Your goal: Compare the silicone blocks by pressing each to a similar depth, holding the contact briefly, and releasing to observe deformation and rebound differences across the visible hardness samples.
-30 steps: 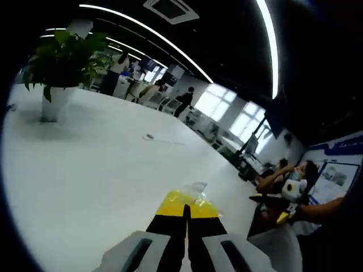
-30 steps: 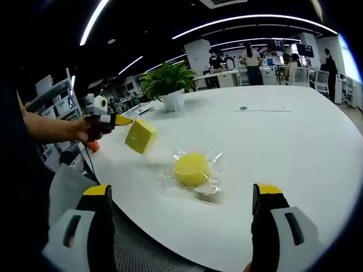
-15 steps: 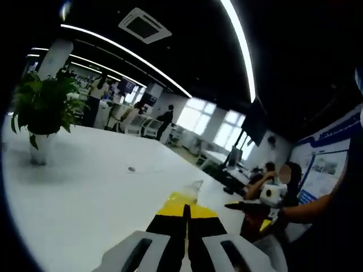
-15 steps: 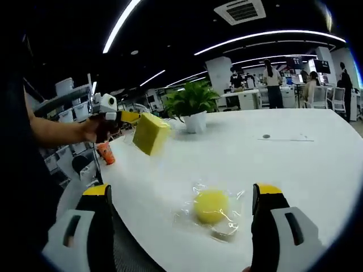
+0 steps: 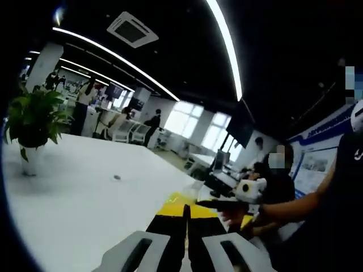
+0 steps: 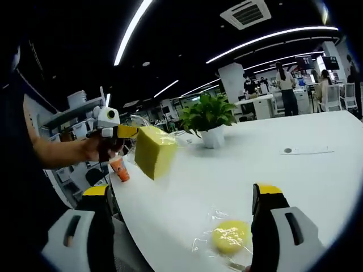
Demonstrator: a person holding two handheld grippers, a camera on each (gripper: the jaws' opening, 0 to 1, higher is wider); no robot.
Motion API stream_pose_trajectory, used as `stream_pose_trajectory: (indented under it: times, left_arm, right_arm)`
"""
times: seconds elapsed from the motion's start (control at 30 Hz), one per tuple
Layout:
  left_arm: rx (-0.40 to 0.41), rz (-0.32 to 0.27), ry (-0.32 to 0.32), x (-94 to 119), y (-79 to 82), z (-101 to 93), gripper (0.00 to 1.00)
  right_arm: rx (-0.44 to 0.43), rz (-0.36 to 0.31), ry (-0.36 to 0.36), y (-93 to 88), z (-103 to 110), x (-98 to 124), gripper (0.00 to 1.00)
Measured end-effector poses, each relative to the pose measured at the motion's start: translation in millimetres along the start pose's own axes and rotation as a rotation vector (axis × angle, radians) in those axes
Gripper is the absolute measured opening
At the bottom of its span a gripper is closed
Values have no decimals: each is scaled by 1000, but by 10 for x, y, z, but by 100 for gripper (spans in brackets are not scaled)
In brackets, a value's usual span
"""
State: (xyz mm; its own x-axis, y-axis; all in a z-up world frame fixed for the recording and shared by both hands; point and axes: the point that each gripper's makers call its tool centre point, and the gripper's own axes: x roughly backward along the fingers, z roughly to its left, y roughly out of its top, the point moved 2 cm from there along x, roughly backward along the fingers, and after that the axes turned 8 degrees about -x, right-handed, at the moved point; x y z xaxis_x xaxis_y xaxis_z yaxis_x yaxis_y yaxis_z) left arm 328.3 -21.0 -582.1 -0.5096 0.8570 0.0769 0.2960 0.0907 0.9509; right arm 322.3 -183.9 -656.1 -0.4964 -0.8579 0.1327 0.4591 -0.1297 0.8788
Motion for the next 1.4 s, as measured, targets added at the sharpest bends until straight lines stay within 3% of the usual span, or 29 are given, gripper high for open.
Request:
stream_pose_trajectory:
  times: [0.33,0.5,0.6,0.8,0.93,1.13,1.4]
  left_arm:
    - [22,-60,-61,7,206,-221,0]
    - [21,-71,-84,12,244,-319,0]
    - [30,-81,-99,26,270,-373,0]
    - [32,-74,-113,23,262,-437,0]
    - [37,-80,-111,27,258,-461,0]
    - [23,-81,-89,12,221,-448,0]
    - [-48,-65,-72,-13,223,-484,0]
  right_arm:
    - [16,-32,139,138,335,-394,89]
    - [20,-39,216,168,524,-582,77]
    - [46,-76,243,216,621,-675,84]
    - [10,-96,320,242,739,-703,66]
    - [-13,-93,361,265,823,-653,43]
    - [-1,-104,331,332,782,-581,30]
    - [34,-30,340,351,799,-540,20]
